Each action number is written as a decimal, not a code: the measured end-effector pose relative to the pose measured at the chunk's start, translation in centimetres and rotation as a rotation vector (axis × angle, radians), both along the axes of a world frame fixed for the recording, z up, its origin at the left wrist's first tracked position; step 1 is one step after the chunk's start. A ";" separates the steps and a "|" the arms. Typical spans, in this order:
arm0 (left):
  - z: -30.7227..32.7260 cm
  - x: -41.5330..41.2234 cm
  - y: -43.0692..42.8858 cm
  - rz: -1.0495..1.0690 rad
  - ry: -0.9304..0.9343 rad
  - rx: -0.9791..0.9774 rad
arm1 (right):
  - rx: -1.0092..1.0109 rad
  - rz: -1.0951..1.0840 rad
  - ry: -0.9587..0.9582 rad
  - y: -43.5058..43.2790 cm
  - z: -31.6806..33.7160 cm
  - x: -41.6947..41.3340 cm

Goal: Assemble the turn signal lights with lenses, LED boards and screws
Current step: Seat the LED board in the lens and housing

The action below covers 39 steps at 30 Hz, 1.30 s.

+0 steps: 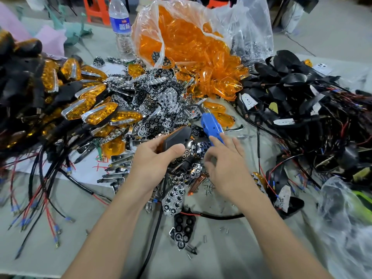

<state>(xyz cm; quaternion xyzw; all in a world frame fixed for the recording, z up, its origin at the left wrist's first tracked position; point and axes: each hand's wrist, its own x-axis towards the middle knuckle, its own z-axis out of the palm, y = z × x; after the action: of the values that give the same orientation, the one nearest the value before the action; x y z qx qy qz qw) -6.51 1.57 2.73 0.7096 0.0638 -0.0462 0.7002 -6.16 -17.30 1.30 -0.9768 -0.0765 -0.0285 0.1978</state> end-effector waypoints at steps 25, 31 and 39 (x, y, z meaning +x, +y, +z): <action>1.1 0.8 -6.5 0.069 -0.021 -0.013 | 1.165 -0.116 0.161 -2.5 5.4 2.1; 1.7 1.4 -7.1 0.069 -0.193 0.114 | 1.152 -0.130 0.245 -3.9 6.1 3.7; 1.3 1.9 -6.8 0.079 -0.294 0.125 | 1.167 -0.177 0.487 -4.2 6.3 4.4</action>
<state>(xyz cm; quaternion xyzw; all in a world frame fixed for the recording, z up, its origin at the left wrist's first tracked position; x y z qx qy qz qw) -4.57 -5.24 4.07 0.7478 -0.0091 0.0898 0.6577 -1.79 -21.49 7.62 -0.6895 0.0796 0.1414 0.7059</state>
